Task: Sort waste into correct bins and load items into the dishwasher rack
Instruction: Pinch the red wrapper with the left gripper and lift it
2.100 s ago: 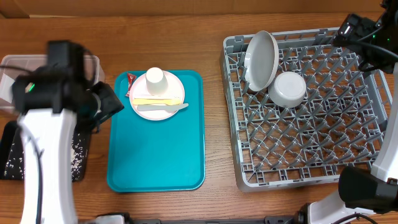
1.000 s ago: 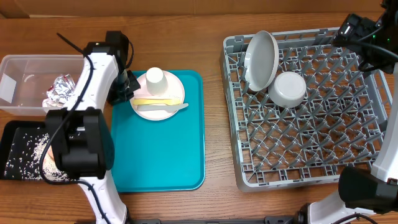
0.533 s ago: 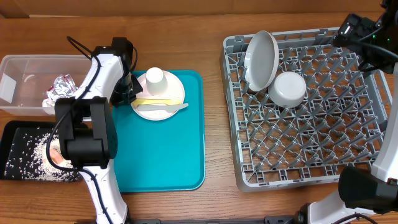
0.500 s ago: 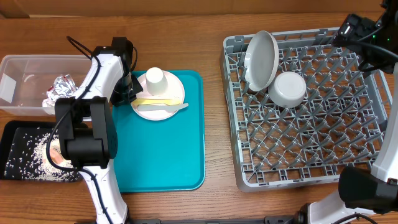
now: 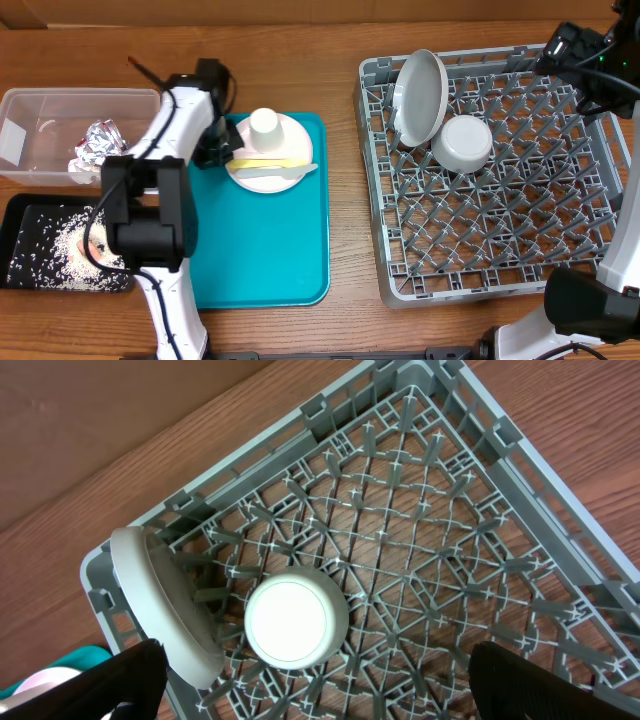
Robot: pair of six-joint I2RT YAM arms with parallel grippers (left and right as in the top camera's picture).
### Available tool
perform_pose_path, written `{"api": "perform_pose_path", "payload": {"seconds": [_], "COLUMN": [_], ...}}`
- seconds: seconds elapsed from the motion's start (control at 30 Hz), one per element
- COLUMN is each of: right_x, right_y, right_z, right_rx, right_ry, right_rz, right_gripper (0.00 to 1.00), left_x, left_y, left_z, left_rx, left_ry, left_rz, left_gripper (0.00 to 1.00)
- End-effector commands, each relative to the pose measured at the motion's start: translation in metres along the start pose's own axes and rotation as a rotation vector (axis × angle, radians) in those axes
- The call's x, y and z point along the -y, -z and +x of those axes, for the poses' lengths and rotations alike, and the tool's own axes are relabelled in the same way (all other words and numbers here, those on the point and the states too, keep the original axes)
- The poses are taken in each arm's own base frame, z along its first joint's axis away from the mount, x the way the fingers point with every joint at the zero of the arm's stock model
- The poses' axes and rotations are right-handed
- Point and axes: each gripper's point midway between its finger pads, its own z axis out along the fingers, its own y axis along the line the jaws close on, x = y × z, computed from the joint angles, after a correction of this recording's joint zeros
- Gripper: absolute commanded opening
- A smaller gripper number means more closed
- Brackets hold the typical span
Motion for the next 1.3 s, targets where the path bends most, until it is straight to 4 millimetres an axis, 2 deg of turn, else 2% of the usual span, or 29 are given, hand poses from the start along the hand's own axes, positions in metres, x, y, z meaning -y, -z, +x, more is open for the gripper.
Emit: {"api": "perform_pose_path", "payload": {"seconds": [0.0,0.13,0.27,0.37,0.43,0.47,0.53,0.6,0.9,1.27], "right_x": [0.001,0.001,0.001,0.001,0.001,0.001,0.001,0.001,0.001,0.001], "right_y": [0.003,0.003,0.003,0.003,0.003,0.003,0.003,0.003,0.003,0.003], "right_z": [-0.002,-0.002,-0.002,-0.002,-0.002,-0.002,-0.002,-0.002,-0.002,-0.002], "right_rx": [0.011,0.011,0.011,0.011,0.011,0.011,0.011,0.011,0.011,0.011], "right_ry": [-0.004,-0.004,-0.004,-0.004,-0.004,-0.004,-0.004,-0.004,-0.004,-0.004], "right_rz": [0.003,0.003,0.003,0.003,0.003,0.003,0.003,0.003,0.003,0.003], "right_gripper": [1.00,1.00,1.00,1.00,1.00,1.00,1.00,1.00,1.00,1.00], "left_x": [0.019,0.012,0.008,0.004,0.001,0.001,-0.001,-0.001,0.005,0.012], "left_y": [0.001,0.011,0.026,0.035,0.040,0.041,0.041,0.041,0.036,-0.010], "left_z": [0.012,0.004,-0.018,-0.034,-0.045,-0.050,-0.057,-0.061,-0.072,-0.060], "left_rx": [0.008,0.047,0.096,0.131,0.157,0.169,0.187,0.201,0.236,0.129], "left_ry": [-0.094,-0.048,-0.027,-0.030,-0.046,-0.066,-0.116,-0.170,-0.237,-0.291], "left_rz": [-0.016,-0.073,-0.054,-0.034,-0.022,-0.015,-0.012,-0.012,-0.002,-0.001], "left_gripper": [0.04,0.04,0.05,0.17,0.50,0.61,0.77,0.84,0.82,0.74]}}
